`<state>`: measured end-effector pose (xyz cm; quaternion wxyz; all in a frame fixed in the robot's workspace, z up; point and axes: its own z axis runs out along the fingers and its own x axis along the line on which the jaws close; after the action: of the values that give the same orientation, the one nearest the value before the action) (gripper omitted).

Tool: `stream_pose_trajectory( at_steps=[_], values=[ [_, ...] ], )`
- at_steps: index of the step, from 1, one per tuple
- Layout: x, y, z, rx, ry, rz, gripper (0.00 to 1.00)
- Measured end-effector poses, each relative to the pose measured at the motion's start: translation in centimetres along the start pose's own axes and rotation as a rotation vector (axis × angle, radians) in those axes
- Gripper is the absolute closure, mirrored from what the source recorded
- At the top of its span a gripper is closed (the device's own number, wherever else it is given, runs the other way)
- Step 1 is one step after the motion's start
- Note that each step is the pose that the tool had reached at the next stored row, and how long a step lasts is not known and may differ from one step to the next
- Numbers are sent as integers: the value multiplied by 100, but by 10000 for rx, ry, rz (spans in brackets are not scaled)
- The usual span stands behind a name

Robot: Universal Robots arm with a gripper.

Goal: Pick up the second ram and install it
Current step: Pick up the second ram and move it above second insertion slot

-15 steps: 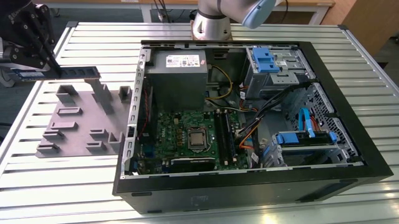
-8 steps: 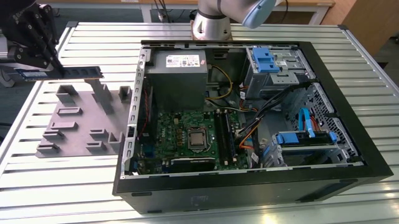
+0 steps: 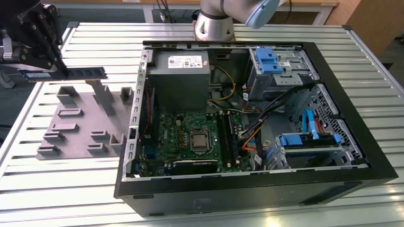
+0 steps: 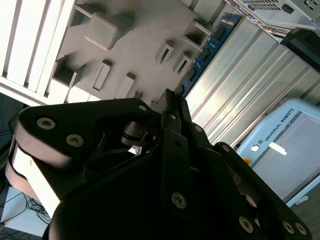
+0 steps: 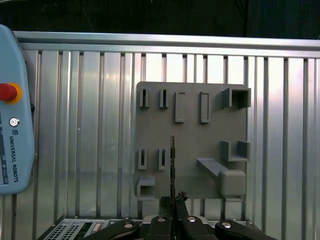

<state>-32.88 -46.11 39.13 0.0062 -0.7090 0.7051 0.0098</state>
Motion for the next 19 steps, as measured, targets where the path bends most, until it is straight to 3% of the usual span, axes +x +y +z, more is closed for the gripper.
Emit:
stream_pose_trajectory(
  at_steps=[19],
  values=[
    [1, -118, -1, 0, 0, 0, 86]
  ],
)
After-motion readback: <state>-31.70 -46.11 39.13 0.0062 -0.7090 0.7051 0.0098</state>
